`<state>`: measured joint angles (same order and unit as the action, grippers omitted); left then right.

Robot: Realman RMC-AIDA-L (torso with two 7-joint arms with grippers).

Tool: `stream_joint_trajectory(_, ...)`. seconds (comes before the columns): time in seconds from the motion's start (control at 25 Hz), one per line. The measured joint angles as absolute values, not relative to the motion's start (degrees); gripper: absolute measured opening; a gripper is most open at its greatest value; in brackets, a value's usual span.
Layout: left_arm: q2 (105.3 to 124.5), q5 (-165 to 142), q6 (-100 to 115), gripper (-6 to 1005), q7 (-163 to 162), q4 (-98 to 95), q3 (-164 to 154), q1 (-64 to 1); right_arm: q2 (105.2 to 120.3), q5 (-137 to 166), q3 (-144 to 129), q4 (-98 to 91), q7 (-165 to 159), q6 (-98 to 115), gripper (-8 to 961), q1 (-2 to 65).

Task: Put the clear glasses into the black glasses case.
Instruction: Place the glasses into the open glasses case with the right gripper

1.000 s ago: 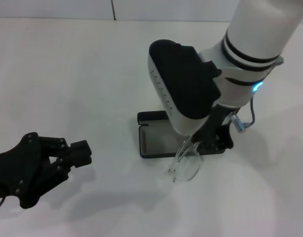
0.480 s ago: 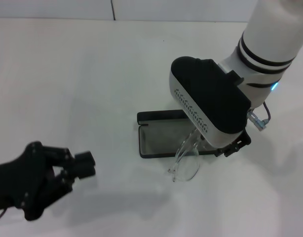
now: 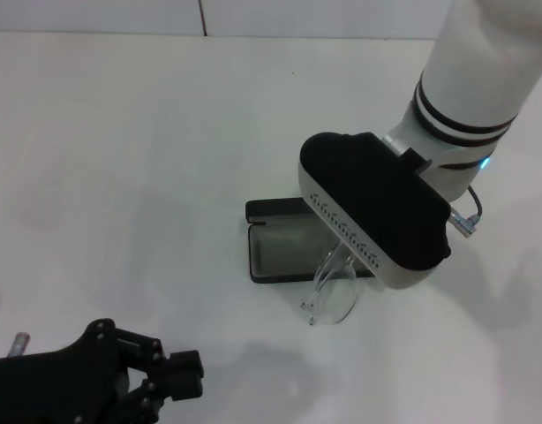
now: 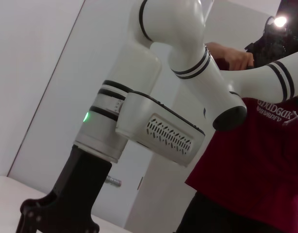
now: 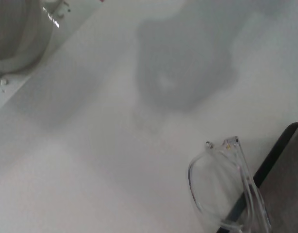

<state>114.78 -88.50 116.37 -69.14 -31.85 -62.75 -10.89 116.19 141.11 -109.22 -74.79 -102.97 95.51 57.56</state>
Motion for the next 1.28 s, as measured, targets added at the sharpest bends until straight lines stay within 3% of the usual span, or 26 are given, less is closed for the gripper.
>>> stream_joint_trajectory(1.28, 116.46, -89.1, 116.3, 98, -68.6, -31.5, -63.1, -10.1, 116.19, 141.3, -114.9, -77.4, -103.1, 89.7, 388, 57.4)
